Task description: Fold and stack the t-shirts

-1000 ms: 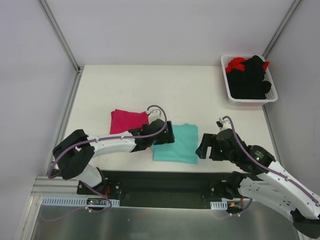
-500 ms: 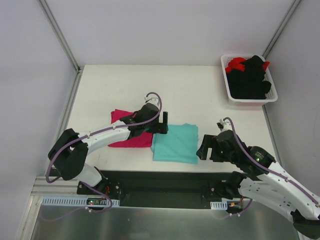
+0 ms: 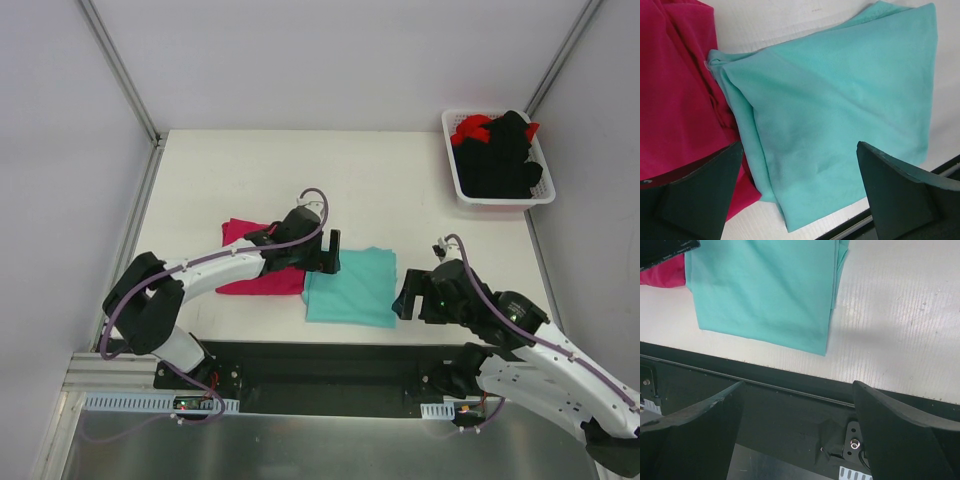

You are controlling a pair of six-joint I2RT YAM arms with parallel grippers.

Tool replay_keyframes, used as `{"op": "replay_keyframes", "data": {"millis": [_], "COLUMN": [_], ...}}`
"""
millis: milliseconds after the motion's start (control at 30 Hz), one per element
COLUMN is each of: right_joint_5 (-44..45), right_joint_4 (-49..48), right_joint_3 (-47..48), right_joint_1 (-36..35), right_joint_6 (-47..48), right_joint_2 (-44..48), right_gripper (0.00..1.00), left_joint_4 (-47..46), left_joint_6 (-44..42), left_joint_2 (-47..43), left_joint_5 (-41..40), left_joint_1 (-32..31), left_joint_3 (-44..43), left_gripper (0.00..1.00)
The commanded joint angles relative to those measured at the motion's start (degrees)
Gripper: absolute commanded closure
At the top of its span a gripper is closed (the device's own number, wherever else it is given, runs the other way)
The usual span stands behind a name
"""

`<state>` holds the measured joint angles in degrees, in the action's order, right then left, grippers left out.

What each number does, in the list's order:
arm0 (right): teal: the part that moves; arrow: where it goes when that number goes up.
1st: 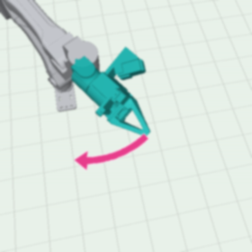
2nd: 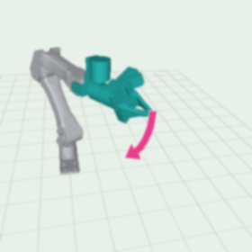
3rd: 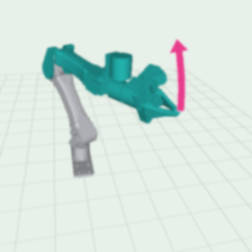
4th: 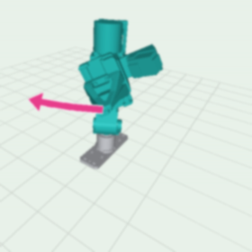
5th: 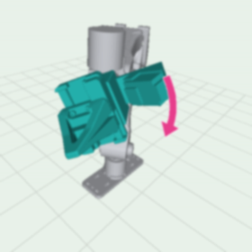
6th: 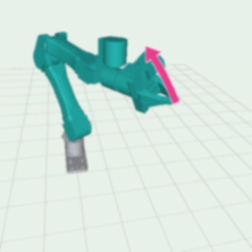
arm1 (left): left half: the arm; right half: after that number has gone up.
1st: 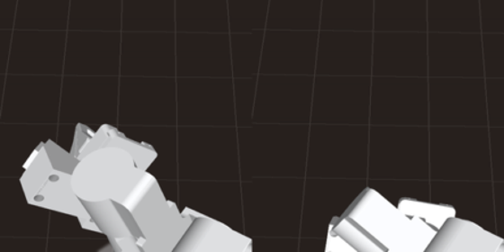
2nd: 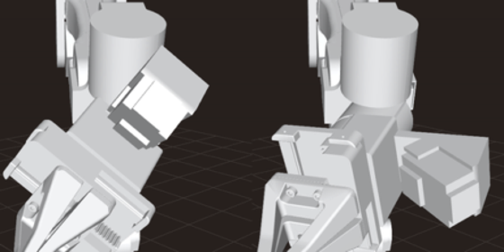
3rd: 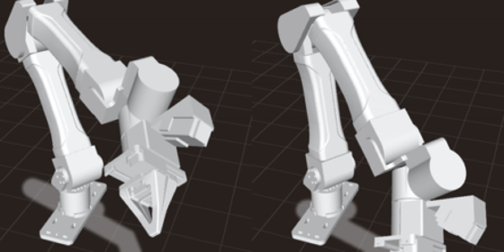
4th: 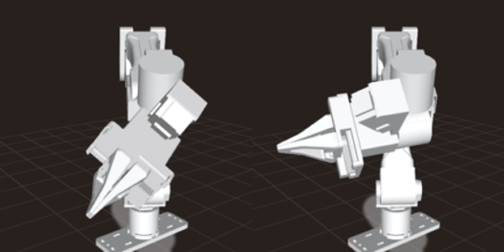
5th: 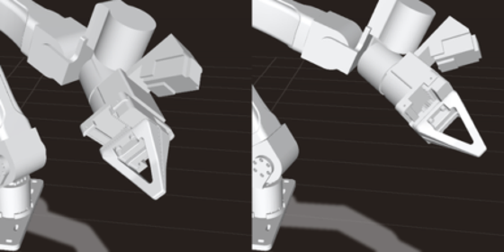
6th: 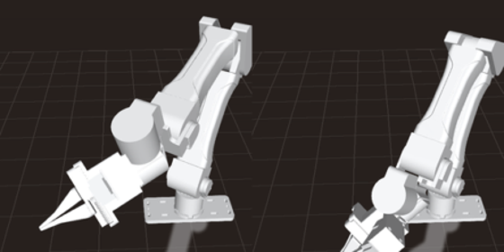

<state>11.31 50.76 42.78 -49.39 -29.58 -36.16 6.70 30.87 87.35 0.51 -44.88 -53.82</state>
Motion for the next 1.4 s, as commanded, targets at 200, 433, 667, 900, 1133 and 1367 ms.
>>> {"op": "replay_keyframes", "data": {"millis": [200, 433, 667, 900, 1133, 1367], "right_joint_5": [0.47, 0.82, 0.55, 0.56, 0.38, 0.38], "right_joint_4": [1.53, 1.97, 2.41, 1.71, 1.62, 1.71], "right_joint_3": [0.63, 0.63, 1.16, 0.46, 0.46, 0.28], "right_joint_1": [-0.27, -0.27, -0.18, -0.27, -0.19, -0.27], "right_joint_6": [-0.83, -0.91, -0.74, -1.09, -0.91, -1.00], "right_joint_2": [1.53, 1.71, 1.45, 1.54, 1.62, 1.89], "right_gripper": [0.09, 0.09, 0.09, 0.09, 0.08, 0.08], "left_joint_4": [-1.51, -3.18, -5.03, -1.61, 1.12, 2.35], "left_joint_6": [1.38, 2.35, 3.58, 2.52, 3.23, 3.23], "left_joint_2": [2.82, 4.58, 5.99, 3.97, 3.44, 4.05], "left_joint_5": [1.33, 1.94, 2.12, 0.02, -2.27, -2.97], "left_joint_1": [-0.82, -0.73, -0.73, -0.56, -0.56, -0.56], "left_joint_3": [-1.20, -0.41, 0.38, -0.76, -0.49, -1.19], "left_gripper": [0.03, 0.04, 0.04, 0.03, 0.03, 0.02]}}
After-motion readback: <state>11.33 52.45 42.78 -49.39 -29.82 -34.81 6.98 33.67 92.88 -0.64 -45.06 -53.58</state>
